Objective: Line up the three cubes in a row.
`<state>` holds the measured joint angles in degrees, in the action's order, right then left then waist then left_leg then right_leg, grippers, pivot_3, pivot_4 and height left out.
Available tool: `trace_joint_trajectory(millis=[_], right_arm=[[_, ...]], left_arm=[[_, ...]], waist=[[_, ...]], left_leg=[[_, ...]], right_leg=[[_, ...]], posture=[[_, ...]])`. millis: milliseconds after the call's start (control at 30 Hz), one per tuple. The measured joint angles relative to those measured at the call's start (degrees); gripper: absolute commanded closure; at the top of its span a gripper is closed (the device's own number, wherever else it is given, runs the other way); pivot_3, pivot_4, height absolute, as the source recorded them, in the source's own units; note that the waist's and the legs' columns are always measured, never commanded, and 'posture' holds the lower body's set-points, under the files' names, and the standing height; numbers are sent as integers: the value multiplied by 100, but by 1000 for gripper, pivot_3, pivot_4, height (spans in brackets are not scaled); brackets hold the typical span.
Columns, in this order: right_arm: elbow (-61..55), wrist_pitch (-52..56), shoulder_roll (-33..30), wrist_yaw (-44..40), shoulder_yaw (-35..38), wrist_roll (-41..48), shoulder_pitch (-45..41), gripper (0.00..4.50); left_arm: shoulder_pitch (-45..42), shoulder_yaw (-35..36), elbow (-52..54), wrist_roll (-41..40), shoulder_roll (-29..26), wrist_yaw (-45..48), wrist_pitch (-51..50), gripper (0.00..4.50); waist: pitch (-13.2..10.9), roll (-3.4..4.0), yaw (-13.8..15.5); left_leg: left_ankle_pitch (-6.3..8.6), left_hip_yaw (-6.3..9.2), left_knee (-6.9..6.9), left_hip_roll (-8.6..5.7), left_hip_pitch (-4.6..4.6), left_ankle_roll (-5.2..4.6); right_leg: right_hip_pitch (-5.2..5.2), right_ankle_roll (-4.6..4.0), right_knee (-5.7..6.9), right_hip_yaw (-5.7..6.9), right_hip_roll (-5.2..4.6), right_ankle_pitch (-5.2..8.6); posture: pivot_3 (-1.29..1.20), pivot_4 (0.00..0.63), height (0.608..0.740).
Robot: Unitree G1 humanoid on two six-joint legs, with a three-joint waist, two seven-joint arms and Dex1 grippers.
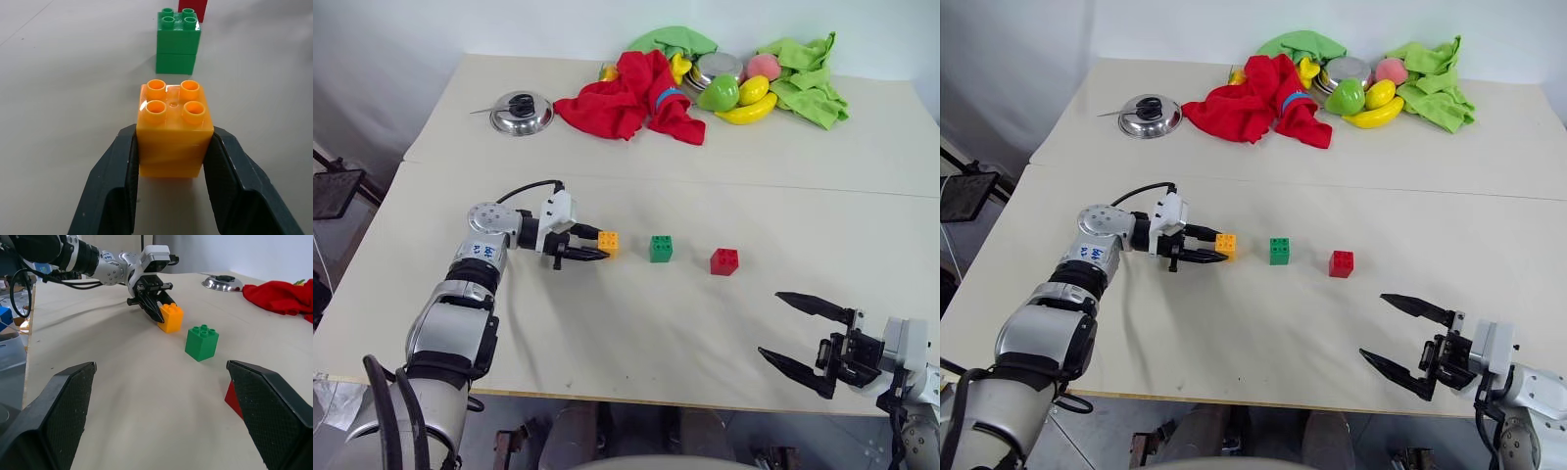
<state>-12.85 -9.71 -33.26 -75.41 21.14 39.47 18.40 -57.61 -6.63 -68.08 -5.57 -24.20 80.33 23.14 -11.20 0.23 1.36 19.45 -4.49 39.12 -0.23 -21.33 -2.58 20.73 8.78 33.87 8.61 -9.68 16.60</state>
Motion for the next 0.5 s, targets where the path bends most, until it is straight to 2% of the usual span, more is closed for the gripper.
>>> trace_joint_trajectory(millis=[67,133,367,500], right_arm=[[-51,-23,7,38,0,-1,39,0],[-51,-32,26,94,0,-4,65,0],[-49,-160,76,123,-15,-27,1,0],[-1,-160,37,59,-1,-18,-14,0]], left_arm=[[-42,16,-62,53,-9,42,38,3014],[-48,78,-117,81,-9,78,62,2272],[20,486,-154,-67,-65,547,-20,205],[424,783,331,-388,-467,573,61,205]], waist=[[0,0,-3],[0,0,-8],[-2,-3,-8],[-2,-3,-46]], left_leg=[[0,0,0,0,1,0],[0,0,0,2,1,0],[0,-1,1,6,-4,0],[0,-2,1,11,-4,0]], right_leg=[[0,0,1,0,0,0],[1,0,2,-1,0,0],[8,0,3,-3,0,0],[12,0,8,-6,0,0]], posture=[[0,150,740],[0,150,740],[0,150,740],[0,150,740]])
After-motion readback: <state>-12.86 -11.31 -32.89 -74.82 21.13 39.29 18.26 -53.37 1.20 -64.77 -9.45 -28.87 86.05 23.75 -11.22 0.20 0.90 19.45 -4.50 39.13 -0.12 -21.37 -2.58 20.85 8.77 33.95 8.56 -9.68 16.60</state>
